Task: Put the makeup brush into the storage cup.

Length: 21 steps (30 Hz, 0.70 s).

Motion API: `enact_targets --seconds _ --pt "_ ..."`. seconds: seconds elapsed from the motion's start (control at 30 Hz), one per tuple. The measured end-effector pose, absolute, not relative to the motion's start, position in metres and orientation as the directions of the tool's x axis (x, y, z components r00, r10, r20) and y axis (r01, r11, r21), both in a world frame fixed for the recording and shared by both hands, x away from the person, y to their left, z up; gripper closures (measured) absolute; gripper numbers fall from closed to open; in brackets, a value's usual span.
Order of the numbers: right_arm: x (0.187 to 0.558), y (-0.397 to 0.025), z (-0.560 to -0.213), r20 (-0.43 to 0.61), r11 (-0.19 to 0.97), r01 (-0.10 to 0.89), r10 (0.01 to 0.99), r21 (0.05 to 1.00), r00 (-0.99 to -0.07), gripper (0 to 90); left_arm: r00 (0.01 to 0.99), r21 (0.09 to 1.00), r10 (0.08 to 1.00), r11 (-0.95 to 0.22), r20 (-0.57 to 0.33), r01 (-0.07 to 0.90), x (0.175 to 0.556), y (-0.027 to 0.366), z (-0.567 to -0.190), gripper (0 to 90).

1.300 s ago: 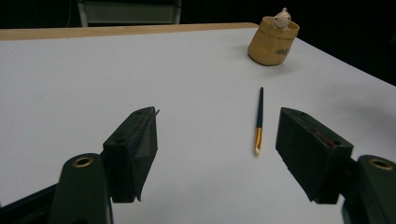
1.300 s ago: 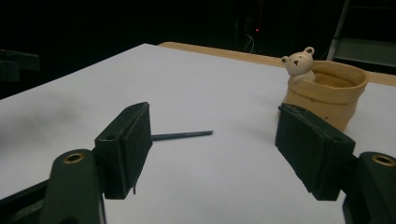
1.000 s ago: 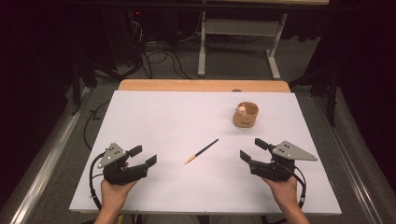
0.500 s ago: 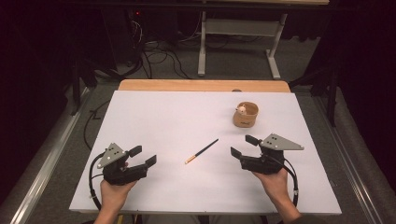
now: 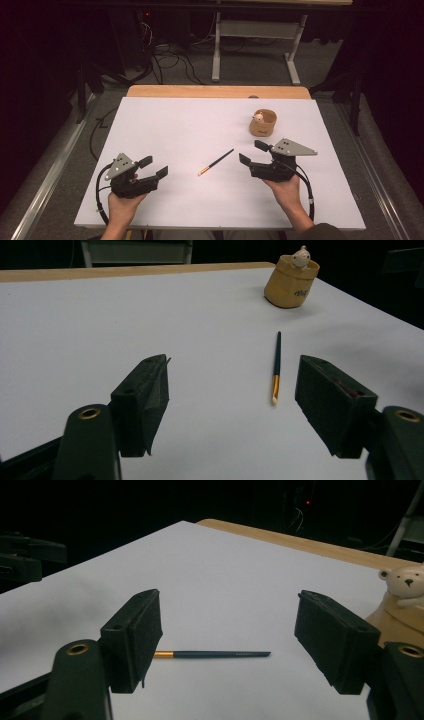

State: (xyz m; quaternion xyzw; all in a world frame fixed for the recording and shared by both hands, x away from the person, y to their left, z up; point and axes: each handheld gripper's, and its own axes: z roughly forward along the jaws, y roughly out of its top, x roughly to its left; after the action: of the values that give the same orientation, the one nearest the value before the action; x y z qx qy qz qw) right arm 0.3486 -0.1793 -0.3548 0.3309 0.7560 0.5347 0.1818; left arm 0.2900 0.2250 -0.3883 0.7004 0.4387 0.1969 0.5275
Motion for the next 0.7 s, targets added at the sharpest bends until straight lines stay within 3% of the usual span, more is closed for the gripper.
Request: enact_targets --seconds 0.7 --pt "0.362 -0.156 -0.348 0.080 0.217 0.293 0.663 0.931 -0.745 29.1 0.538 0.916 0.821 -0.050 -0.189 0.399 0.290 0.227 -0.388 29.9"
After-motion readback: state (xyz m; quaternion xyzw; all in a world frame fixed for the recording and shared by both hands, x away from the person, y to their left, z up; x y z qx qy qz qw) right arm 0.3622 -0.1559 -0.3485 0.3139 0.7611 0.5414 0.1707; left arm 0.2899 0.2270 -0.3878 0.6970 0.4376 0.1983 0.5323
